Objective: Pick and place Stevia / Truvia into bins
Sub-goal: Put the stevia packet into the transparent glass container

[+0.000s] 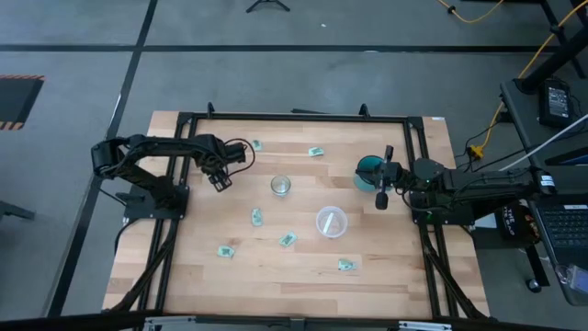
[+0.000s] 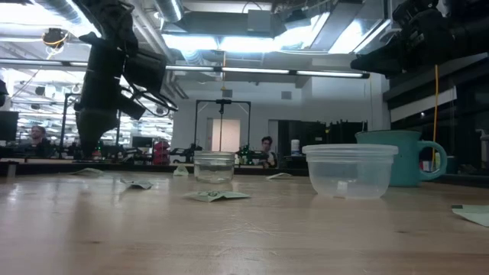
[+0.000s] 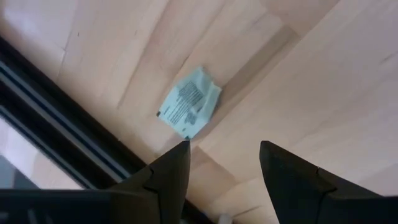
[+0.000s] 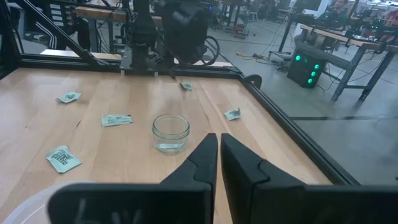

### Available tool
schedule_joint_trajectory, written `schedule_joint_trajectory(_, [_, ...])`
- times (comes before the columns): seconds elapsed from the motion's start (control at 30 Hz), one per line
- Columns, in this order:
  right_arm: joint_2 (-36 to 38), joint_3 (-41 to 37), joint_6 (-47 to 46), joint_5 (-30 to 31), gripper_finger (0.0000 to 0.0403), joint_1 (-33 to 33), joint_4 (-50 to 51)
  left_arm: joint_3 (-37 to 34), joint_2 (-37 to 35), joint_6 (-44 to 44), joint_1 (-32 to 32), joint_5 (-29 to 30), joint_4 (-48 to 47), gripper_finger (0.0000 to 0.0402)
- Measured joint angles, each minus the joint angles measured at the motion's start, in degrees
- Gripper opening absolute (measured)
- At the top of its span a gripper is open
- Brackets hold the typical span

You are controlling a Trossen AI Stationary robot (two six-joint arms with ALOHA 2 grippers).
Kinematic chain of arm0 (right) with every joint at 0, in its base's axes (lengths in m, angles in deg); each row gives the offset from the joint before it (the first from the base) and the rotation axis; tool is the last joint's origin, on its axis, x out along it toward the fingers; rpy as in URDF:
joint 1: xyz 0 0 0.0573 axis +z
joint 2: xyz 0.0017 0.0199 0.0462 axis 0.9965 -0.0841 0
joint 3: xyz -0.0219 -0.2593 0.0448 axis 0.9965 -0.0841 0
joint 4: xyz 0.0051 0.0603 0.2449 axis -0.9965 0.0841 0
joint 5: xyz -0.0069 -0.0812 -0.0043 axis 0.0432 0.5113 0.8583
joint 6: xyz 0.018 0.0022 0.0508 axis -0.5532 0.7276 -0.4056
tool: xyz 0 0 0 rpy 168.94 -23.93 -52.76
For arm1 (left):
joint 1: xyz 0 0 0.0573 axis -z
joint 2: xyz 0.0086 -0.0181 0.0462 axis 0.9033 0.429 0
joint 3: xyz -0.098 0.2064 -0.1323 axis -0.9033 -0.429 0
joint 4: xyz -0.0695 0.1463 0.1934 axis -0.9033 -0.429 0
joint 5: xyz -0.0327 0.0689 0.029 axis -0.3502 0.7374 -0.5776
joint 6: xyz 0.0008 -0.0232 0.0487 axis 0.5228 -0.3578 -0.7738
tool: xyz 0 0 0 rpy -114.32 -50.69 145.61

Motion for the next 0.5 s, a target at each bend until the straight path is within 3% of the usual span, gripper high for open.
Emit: schedule_joint_trajectory(0.5, [0.02, -0.02, 0.02, 0.02, 0.0026, -0.02, -1.57, 0.49, 0.00, -4.08, -6.82, -4.27, 3.37, 0.0187])
